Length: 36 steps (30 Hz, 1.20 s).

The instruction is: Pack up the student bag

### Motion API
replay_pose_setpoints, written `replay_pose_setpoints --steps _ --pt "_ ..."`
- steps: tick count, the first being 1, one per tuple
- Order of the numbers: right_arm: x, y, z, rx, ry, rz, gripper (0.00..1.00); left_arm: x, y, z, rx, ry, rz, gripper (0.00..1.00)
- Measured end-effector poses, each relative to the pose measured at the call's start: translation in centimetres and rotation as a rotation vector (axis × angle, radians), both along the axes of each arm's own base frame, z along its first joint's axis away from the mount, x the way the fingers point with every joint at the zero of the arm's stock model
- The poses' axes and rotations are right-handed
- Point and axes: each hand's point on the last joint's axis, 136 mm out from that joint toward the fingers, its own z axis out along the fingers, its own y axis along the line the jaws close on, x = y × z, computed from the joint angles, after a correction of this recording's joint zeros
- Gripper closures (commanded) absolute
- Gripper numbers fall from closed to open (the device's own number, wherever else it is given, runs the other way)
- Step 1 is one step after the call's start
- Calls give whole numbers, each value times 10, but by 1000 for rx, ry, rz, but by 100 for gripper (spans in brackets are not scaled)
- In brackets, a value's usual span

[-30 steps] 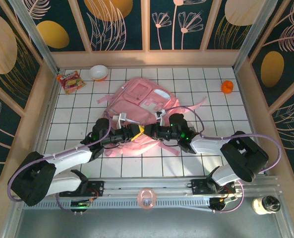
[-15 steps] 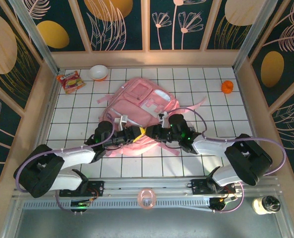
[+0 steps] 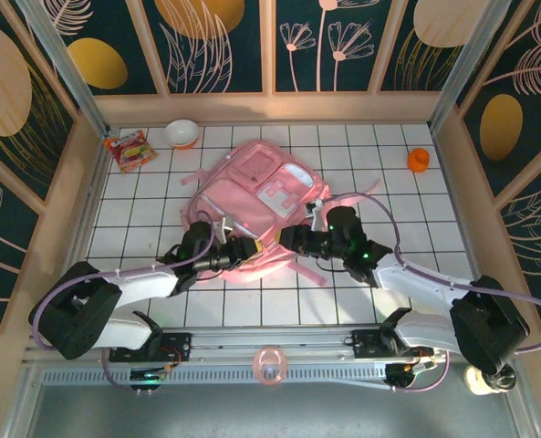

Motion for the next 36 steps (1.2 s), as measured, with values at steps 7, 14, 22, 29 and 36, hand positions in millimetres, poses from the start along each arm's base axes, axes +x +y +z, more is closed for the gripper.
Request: replay_pose_setpoints --steps 7,14,22,29,36 --pt "9 17 -9 -198 -73 24 63 6 5 8 42 -44 22 53" --pt "8 40 -49 -374 -196 147 53 7 22 42 55 -129 89 45" --pt "11 50 -80 -469 -256 229 53 22 53 63 73 -190 239 43" --pt "16 55 -79 -483 -330 241 81 42 90 58 114 -169 363 42" --pt "18 59 -75 -473 -359 223 97 51 118 45 196 -149 458 36"
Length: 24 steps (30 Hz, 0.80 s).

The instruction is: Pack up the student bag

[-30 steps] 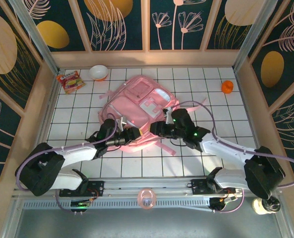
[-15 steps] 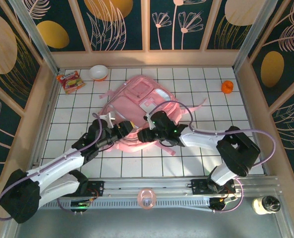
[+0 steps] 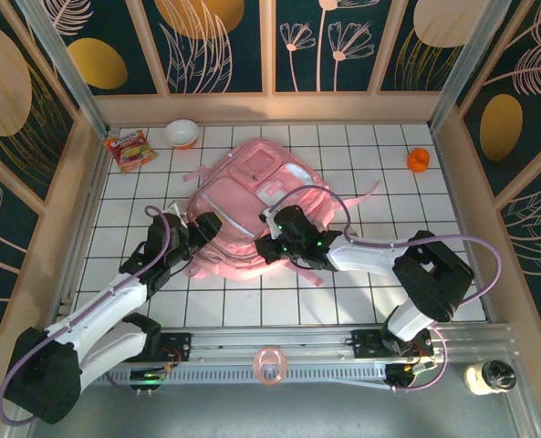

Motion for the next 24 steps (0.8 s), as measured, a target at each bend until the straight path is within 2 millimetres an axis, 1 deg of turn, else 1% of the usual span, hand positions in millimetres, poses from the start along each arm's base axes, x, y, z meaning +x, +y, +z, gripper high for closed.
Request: replay_pose_setpoints --steps 3,5,7,10,13,15,18,20,22,24 --pt "-3 1 1 12 5 -10 100 1 7 -11 24 36 28 38" --pt "-5 2 3 26 10 -17 100 1 8 -18 31 61 35 40" --pt "-6 4 6 42 21 -28 100 0 9 -22 30 75 38 45" --pt "-8 6 9 67 44 -48 100 -4 10 -31 17 94 47 57" --pt "-10 3 15 97 62 -76 100 -12 12 -47 4 133 53 65" --pt "-11 0 22 116 70 -98 100 -18 13 -57 -4 161 49 74" --pt "-11 -1 26 127 84 -127 100 -23 10 -63 -37 170 41 88" --pt "-15 0 25 126 100 -138 100 -25 9 -64 -60 172 42 95" --pt "-19 3 24 127 117 -152 100 -25 8 -66 -76 180 42 100" --pt "-22 8 22 133 140 -166 100 -24 7 -69 -89 194 47 100"
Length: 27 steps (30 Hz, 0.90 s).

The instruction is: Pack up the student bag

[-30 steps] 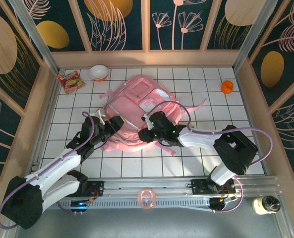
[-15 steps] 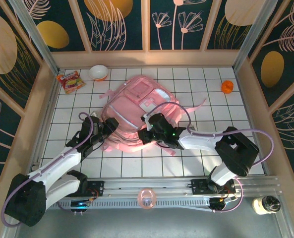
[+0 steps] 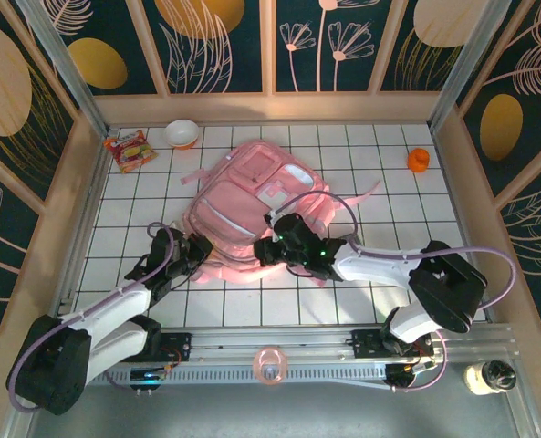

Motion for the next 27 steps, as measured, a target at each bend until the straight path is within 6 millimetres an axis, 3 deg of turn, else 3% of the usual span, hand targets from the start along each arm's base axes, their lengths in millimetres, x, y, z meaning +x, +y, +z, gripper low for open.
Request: replay_pose_setpoints --steps 6,12,17,19,21,25,27 --pt "-11 27 -5 50 73 -15 100 1 -3 -5 -23 12 -2 100" --pt "-10 54 -10 116 134 -45 100 1 -4 -4 -34 10 4 100" --pt "-7 62 -14 143 161 -64 100 2 -3 -3 -37 6 9 99" --pt "-7 62 -13 147 161 -65 100 2 -2 -2 -33 2 7 82" --pt "-6 62 -12 148 162 -64 100 3 -3 2 -17 -6 -11 71" --pt "-3 61 -6 177 182 -68 100 8 -7 27 65 -75 -85 55" --pt "1 61 3 213 198 -74 100 9 -7 46 110 -143 -123 53"
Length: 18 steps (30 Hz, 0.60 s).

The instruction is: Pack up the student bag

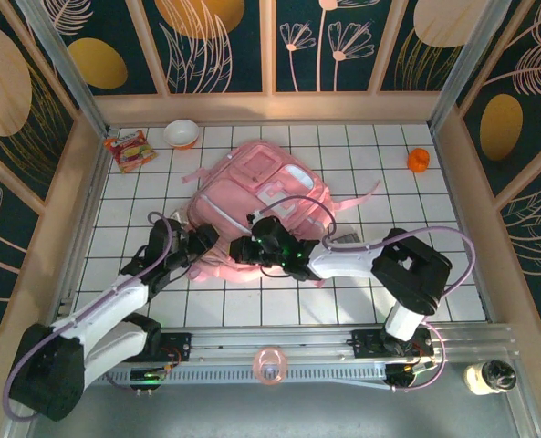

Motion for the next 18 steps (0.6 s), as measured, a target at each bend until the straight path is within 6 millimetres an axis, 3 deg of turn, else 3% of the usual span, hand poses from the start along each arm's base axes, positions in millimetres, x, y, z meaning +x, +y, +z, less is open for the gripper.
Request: replay_pose_setpoints --steps 6,11,14,18 --pt "5 -2 13 76 89 -15 100 2 -1 77 200 -389 -170 49" --pt "5 -4 15 106 168 -36 100 -8 2 141 559 -793 -355 49" --pt "6 -4 18 128 215 -50 100 -20 1 148 774 -959 -493 50" --pt "5 -3 20 154 273 -61 100 -38 -2 128 1016 -1098 -714 50"
